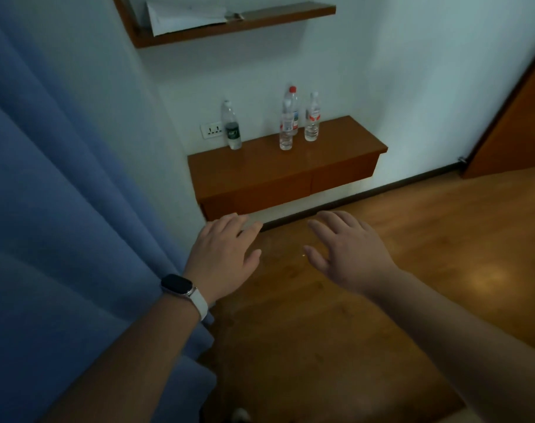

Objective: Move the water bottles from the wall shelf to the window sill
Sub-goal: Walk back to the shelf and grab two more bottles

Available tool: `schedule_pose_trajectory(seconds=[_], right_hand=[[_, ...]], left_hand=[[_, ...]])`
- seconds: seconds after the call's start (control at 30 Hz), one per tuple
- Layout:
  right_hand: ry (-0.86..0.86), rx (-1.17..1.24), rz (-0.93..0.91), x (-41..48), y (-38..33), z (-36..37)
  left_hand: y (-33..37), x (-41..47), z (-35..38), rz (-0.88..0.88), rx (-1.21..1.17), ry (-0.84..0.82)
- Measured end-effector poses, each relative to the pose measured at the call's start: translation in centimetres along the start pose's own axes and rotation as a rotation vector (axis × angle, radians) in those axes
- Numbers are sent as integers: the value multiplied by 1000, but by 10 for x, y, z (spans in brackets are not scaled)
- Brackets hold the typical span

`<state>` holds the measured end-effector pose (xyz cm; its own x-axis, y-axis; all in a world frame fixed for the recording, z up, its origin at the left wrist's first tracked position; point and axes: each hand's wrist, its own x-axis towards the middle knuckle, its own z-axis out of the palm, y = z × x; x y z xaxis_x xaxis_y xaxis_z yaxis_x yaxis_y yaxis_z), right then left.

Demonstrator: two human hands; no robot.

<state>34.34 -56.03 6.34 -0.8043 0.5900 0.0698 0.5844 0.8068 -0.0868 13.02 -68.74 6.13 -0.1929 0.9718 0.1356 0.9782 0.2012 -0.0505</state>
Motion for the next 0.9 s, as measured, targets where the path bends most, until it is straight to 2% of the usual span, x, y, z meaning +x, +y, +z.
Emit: schedule_pose_trajectory(seconds=[0.23,0.63,0.9], right_hand=[[-24,-2,67,64,22,9],[-60,-131,196,251,46,6],[-67,-169,260,330,60,17]], left_hand=[[-34,71,21,47,-47,-9],[-140,254,59,156,-112,30],[-185,340,82,226,-141,15]])
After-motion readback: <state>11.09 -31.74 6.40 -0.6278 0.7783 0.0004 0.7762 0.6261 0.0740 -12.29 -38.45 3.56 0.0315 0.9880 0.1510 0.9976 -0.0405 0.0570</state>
